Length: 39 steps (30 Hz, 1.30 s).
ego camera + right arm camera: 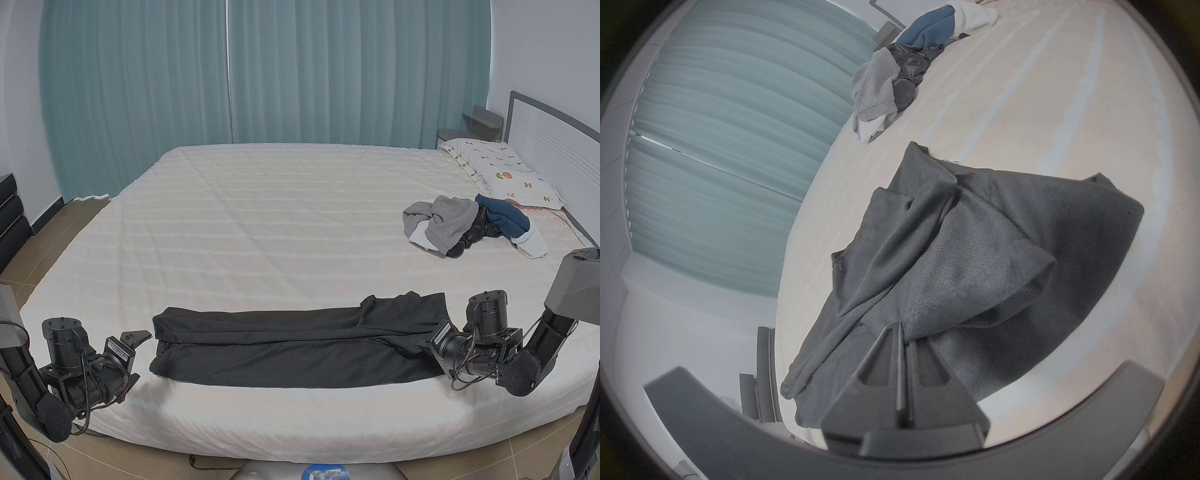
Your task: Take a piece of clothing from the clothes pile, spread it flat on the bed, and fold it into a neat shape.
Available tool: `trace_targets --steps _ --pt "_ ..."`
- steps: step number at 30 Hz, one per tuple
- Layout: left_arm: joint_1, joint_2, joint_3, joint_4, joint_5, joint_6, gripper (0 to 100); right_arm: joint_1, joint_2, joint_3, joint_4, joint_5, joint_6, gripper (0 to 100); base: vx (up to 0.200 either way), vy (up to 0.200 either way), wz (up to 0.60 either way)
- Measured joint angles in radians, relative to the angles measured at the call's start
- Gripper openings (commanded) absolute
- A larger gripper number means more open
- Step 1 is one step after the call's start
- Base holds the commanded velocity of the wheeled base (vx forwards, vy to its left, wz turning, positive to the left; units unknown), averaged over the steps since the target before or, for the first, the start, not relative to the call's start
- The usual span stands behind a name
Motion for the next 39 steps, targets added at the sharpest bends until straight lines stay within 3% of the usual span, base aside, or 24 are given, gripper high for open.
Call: trace_targets --steps 12,13,22,39 --pt "0.001 0.002 -0.001 0.0 0.0 0.001 100 0.017 -0.052 0.063 0.002 0.0 -0.092 0 0.0 0.0 0.0" --pt "0.001 0.002 -0.001 0.0 0.0 0.001 100 0.017 -0.053 0.066 0.002 0.0 -0.106 100 0.0 0.0 0.0" --pt "0.003 0.003 -0.002 0.0 0.0 0.001 100 0.024 -0.068 0.101 0.026 0.0 -0.172 100 0.0 0.0 0.0" --pt "0.005 0.003 0.0 0.0 0.0 0.003 100 0.025 -0.276 0.116 0.027 -0.046 -0.207 100 0.0 0.0 0.0"
